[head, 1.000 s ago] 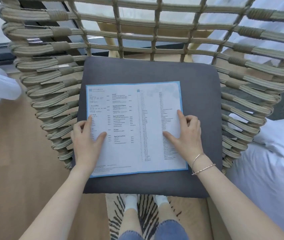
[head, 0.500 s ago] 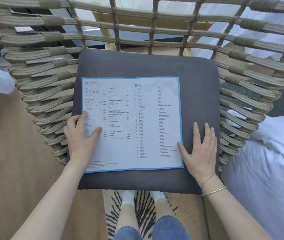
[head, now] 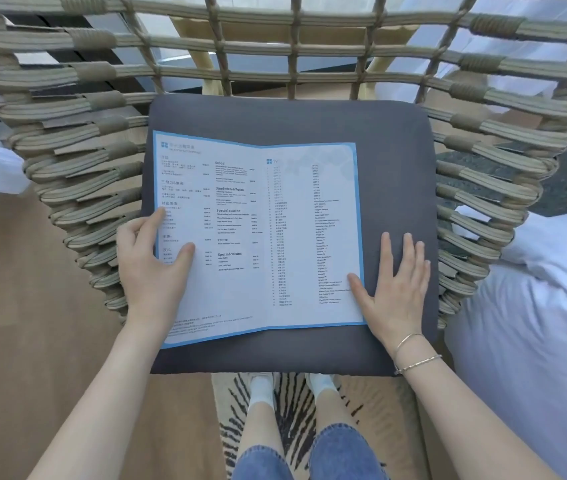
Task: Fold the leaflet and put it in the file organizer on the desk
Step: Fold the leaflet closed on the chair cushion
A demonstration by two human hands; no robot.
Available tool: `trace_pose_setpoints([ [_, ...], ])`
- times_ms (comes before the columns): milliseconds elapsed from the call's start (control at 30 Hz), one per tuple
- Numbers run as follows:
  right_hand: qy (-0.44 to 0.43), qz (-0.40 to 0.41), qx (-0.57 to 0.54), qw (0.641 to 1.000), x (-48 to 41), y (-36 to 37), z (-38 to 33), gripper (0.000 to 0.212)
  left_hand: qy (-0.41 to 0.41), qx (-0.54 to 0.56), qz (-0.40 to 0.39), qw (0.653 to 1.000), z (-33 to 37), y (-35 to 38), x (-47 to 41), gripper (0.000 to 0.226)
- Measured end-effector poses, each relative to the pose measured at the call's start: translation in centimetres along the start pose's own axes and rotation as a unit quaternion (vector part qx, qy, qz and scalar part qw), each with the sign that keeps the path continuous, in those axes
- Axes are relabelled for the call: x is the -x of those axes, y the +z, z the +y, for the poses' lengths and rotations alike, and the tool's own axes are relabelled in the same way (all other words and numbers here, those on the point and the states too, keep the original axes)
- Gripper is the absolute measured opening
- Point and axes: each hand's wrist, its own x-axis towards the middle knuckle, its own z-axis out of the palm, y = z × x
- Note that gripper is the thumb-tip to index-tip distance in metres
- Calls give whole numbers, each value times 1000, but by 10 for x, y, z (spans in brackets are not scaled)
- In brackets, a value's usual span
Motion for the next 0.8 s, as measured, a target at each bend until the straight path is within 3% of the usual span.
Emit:
trace_pose_setpoints([
  [300, 4, -31, -1, 1000, -1, -6, -1, 83, 108, 85, -13, 990, 72, -3, 20, 49],
  [500, 5, -39, -2, 999, -1, -8, -1, 84, 206, 130, -86, 966, 111, 33, 47, 45],
  [800, 7, -14, -18, 1000, -1, -2, 1, 81, 203, 134, -149, 958, 129, 92, 62, 47],
])
